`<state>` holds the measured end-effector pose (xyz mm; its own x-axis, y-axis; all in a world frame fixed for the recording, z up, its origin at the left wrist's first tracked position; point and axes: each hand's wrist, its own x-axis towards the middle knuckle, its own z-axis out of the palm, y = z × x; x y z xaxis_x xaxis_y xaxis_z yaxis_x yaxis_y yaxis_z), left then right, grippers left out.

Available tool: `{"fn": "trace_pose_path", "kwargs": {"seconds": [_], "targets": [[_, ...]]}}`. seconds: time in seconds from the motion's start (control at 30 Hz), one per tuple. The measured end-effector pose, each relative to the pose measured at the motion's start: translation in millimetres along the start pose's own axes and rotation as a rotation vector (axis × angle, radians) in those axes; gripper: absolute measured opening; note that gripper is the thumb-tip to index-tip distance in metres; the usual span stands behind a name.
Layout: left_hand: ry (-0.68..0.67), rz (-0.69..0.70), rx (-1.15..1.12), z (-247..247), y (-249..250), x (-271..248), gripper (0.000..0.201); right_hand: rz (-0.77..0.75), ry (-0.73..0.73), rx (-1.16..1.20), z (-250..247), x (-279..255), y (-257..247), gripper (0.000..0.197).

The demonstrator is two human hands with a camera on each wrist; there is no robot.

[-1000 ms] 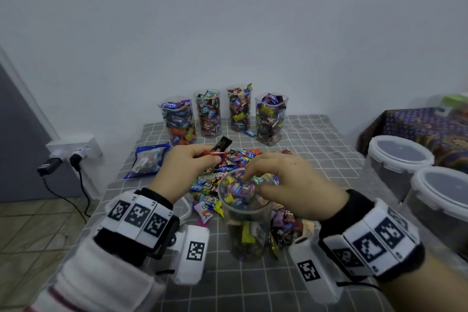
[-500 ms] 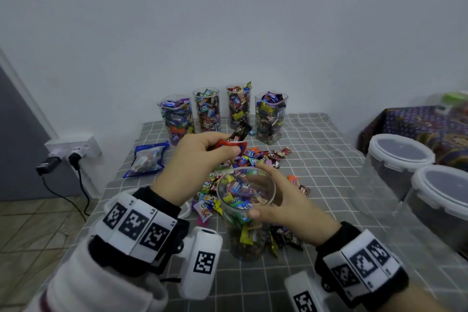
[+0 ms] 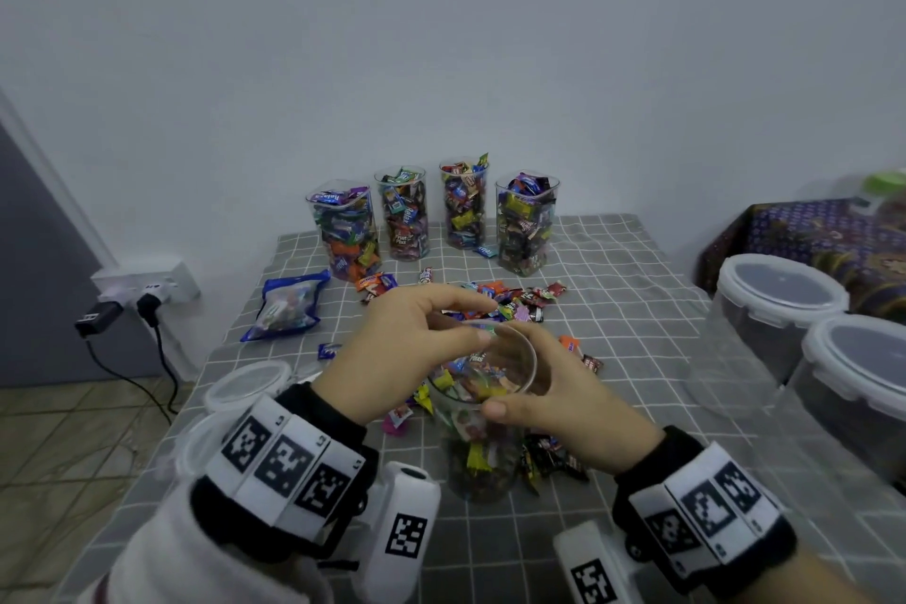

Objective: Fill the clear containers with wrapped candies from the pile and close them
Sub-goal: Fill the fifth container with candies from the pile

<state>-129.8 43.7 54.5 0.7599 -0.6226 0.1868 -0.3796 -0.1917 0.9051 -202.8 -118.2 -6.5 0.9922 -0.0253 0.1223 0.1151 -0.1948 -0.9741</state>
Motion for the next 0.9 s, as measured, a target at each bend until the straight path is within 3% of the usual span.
{"fn": "trace_pose_path", "kwargs": {"seconds": [0.2, 0.37, 0.43, 0.5, 0.6, 0.7, 0.9], "targets": [[0.084, 0.014, -0.016, 2, -6, 1, 0.017, -0.008, 0.005, 0.028, 1, 1, 4, 0.084], [0.223, 0.043, -0.167, 0, -10, -4, 0.020, -0.006, -0.030, 0.033, 0, 1, 4, 0.093], [0.270, 0.028, -0.149, -6, -16, -4, 0.019, 0.004, -0.099, -0.064, -7, 2, 1, 0.090], [0.274, -0.026, -0.101, -15, -26, -3, 0.017, 0.002, -0.191, -0.310, -17, 2, -1, 0.093], [0.213, -0.137, 0.019, -26, -46, -1, 0.017, 0.014, -0.262, -0.739, -33, 6, 0, 0.103], [0.105, -0.244, 0.231, -32, -70, 2, 0.026, 0.118, -0.287, -1.081, -44, 9, 5, 0.107], [-0.159, -0.259, 0.777, -19, -118, 14, 0.066, 0.338, -0.377, -1.270, -43, 15, 26, 0.125]]}}
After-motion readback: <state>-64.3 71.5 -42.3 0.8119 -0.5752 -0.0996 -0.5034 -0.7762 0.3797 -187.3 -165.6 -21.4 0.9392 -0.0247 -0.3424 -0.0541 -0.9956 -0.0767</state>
